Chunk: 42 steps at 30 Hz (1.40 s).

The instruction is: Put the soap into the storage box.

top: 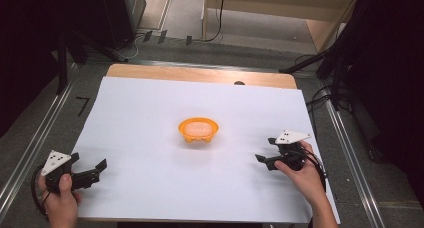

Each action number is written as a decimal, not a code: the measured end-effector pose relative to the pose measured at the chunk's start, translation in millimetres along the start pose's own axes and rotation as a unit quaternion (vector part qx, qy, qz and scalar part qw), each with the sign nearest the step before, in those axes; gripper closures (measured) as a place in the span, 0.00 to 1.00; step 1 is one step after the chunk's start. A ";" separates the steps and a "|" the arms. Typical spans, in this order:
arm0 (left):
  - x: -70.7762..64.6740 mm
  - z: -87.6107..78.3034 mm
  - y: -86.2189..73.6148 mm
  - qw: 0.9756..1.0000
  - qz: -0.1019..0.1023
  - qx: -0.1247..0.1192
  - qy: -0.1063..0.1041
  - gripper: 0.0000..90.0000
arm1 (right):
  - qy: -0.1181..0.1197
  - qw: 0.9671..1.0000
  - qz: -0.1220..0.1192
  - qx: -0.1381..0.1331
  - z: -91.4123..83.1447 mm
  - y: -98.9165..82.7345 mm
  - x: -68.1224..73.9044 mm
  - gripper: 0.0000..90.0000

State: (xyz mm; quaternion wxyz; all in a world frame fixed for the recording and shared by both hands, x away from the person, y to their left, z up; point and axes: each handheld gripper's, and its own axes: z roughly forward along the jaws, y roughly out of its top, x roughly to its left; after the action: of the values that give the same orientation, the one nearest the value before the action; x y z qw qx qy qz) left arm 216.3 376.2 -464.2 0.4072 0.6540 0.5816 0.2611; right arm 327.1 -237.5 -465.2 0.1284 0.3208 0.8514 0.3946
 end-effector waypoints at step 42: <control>-1.0 -0.7 -0.5 1.000 0.001 -0.006 0.000 0.00 | -0.071 0.994 0.078 -0.037 -69.9 -86.1 -3.4 0.21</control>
State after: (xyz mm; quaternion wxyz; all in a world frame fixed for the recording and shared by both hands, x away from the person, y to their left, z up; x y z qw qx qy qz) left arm 215.3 375.4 -464.2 0.4105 0.6523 0.5794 0.2653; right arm 258.4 -322.4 -484.5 0.1687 0.4085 0.7974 0.4109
